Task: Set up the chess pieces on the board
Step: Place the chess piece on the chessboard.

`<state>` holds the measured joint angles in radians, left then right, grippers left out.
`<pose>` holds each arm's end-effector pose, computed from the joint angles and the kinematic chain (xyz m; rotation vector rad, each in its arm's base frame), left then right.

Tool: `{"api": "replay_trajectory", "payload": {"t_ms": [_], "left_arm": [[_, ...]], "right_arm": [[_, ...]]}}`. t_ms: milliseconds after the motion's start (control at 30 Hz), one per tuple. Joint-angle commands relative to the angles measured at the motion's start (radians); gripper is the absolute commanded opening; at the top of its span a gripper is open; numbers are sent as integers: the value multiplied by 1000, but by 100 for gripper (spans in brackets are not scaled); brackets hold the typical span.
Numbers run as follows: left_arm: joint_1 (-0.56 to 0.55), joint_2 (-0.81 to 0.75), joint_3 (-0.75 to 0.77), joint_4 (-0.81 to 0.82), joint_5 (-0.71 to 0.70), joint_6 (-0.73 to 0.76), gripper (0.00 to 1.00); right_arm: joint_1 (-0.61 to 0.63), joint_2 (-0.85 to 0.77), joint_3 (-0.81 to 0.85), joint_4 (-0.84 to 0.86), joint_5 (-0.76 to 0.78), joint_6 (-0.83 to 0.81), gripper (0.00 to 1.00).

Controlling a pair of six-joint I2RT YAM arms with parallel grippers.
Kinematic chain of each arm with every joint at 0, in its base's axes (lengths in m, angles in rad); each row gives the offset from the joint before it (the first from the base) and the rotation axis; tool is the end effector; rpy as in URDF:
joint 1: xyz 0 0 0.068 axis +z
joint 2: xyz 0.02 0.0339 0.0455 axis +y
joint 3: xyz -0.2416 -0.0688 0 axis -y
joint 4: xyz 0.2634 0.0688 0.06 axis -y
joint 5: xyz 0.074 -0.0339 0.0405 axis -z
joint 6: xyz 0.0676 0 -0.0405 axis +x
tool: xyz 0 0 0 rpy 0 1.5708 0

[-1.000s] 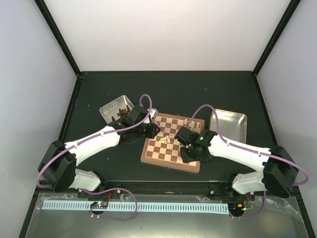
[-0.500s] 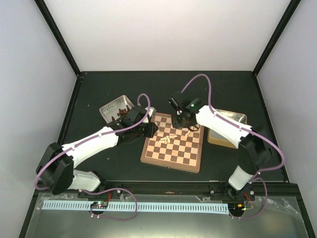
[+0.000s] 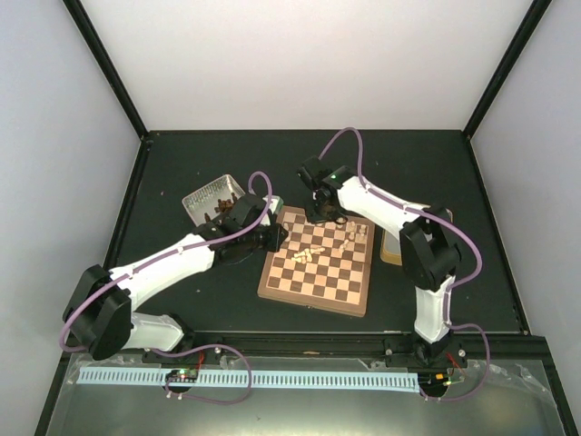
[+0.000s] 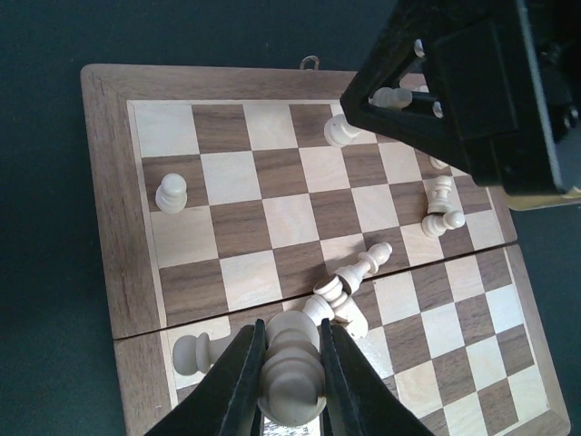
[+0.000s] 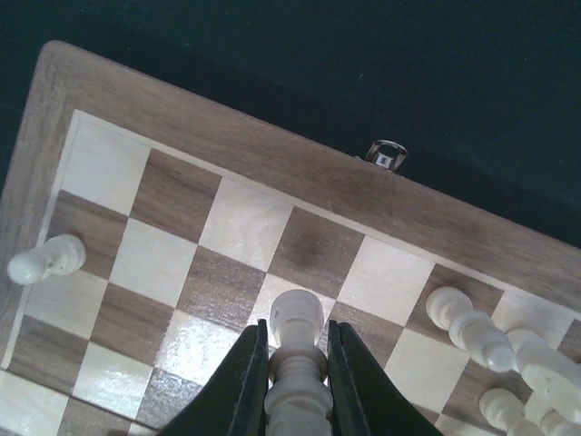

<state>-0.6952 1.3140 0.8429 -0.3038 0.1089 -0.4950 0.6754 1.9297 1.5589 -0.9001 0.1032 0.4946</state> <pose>0.2422 -0.2116 0.1823 0.3010 2.4349 -0.6887 0.3273 0.2533 0.1652 -0.2337 2.8234 0.1144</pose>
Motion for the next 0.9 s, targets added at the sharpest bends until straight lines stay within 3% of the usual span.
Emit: {"api": "replay_trajectory", "payload": {"t_ms": [0, 600, 867], "left_arm": [[2, -21, -10, 15, -2, -8, 2], [3, -22, -25, 23, 23, 3, 1], [2, -27, -32, 17, 26, 2, 1]], "right_arm": [[-10, 50, 48, -17, 11, -25, 11], [-23, 124, 35, 32, 53, -14, 12], [-25, 137, 60, 24, 46, -13, 24]]}}
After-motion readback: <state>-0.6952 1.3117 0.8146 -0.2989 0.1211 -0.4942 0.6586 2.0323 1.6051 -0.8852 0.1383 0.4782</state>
